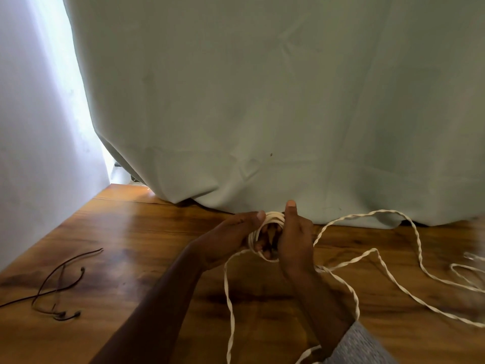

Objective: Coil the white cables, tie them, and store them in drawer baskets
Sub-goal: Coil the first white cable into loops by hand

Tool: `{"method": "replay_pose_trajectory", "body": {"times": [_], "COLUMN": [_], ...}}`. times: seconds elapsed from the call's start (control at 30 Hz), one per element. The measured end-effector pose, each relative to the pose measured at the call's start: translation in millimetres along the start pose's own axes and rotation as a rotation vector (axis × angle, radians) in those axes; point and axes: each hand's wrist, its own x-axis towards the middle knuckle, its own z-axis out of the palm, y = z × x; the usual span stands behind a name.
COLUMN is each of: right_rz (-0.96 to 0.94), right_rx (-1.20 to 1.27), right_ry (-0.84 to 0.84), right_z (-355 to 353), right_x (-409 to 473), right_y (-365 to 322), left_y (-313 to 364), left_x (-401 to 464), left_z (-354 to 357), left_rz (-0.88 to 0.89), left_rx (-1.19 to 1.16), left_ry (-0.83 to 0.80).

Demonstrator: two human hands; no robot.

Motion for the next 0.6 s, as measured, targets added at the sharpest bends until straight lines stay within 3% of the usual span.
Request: {"method": "replay_pose_trajectory", "body": {"times": [0.07,0.13,0.23,0.37,0.47,0.6], "right_rz": [-0.023,-0.07,-0.032,0.037,0.089,0.098], "right_rx": [0.026,0.015,0.069,0.115,0.146,0.112], "right_ry": [0.084,0.135,0.156,0.108,0.085,-0.019], "right_z": [5,9,13,13,13,20], "right_x": [-1,0,1,-2,-9,-20], "right_y": [0,5,10,-1,-12,-12], "left_y": [9,14,11,14,17,23], "left_x": [-3,-3,5,9,-3,-15], "left_z": [3,12,32,44,55,66], "left_rz": [-0.06,-0.014,0.103,0.045,0.11,0.113], "left_rx": [0.023,0.133,0.188,-0.015,-0.137,-0.256], "left_ry": [0.019,0.063,0.286,0.552,0.616,0.818]}}
